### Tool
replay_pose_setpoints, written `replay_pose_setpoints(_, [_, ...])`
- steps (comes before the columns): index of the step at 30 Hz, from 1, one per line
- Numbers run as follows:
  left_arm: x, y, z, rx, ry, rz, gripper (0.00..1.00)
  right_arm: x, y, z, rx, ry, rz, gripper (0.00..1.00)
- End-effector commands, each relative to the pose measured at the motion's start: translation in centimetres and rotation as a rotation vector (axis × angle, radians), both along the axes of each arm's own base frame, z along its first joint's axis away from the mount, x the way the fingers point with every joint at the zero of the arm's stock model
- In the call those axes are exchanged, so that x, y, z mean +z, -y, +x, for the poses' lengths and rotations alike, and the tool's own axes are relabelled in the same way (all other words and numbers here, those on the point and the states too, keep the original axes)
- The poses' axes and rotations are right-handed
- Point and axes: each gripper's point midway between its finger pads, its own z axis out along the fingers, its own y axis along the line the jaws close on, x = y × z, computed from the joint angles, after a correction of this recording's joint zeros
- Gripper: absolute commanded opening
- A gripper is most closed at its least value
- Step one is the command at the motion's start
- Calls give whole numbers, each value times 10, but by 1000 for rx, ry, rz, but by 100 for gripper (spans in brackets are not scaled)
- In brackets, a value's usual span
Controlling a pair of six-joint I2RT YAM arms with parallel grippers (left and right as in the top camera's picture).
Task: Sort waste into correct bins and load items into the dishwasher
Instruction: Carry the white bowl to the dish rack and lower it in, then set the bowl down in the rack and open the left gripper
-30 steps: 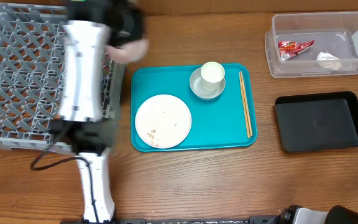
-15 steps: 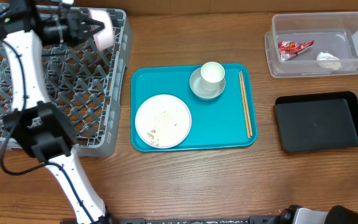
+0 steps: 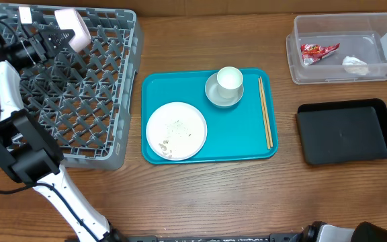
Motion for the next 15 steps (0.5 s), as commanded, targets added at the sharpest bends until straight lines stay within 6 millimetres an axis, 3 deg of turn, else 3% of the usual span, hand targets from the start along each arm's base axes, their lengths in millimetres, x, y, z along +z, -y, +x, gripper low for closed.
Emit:
replay_pose_setpoints(1, [-8, 2, -1, 9, -26, -4, 4, 3, 2, -4, -10, 7, -16, 100])
replay_pose_setpoints(9, [-26, 1, 7, 13, -23, -3, 4, 3, 2, -4, -10, 7, -16, 100])
replay_pose_setpoints(15, [-56, -5, 16, 45, -114, -31, 4, 3, 2, -4, -10, 7, -16, 100])
